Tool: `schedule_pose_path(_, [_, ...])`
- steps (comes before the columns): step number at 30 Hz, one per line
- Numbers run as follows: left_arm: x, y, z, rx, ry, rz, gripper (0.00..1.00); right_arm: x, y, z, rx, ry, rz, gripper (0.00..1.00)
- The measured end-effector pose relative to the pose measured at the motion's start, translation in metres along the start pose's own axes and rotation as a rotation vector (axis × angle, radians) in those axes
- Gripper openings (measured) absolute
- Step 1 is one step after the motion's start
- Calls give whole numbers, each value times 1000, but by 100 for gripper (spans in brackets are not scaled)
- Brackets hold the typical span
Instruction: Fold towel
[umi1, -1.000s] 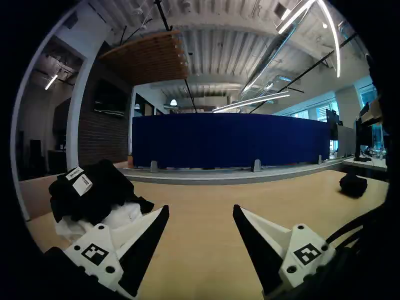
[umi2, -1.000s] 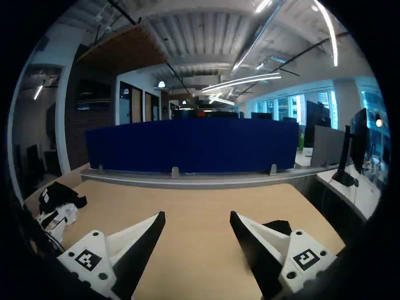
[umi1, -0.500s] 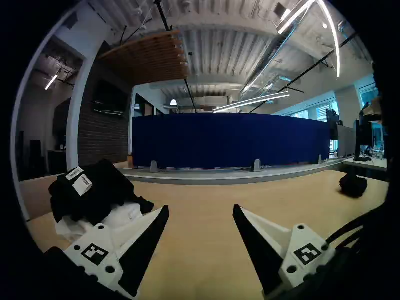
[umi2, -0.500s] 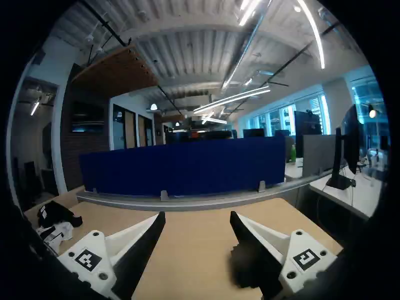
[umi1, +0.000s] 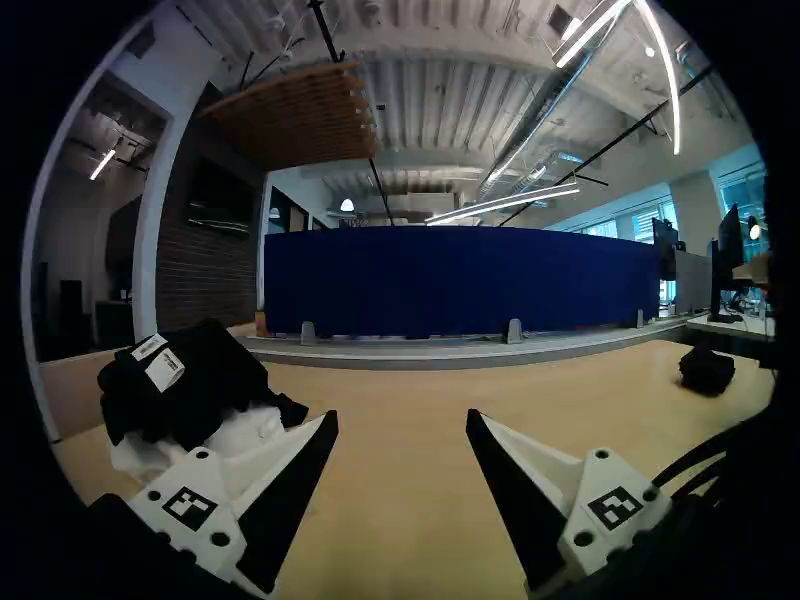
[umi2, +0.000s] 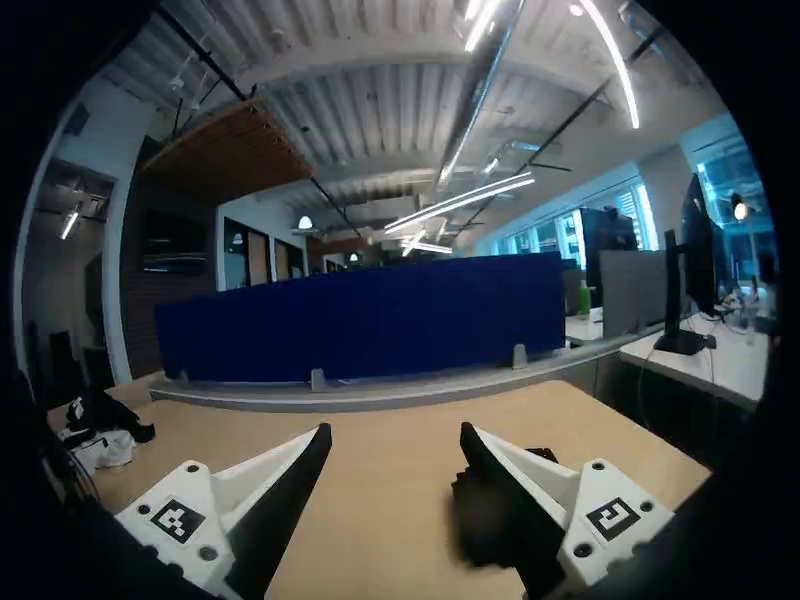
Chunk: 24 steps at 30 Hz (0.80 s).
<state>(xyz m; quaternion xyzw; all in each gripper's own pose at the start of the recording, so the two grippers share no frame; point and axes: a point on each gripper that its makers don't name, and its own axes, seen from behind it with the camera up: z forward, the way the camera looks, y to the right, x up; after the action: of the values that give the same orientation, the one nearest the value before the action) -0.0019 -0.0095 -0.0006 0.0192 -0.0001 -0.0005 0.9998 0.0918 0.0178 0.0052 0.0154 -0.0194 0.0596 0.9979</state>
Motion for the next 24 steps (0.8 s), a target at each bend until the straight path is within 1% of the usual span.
schedule_pose_path(6, [0,0,0,0,0,0,95,-38,3,6,13,12,15,100])
schedule_pose_path(11, [0,0,0,0,0,0,95,-61,4,9,13,10,15,100])
schedule_pose_path(14, [0,0,0,0,0,0,95,-70,6,11,1,6,13,100])
schedule_pose_path(20, [0,0,0,0,0,0,95,-83,14,12,-50,9,5,100])
schedule_pose_path(24, [0,0,0,0,0,0,95,-87,7,8,-40,14,-8,100])
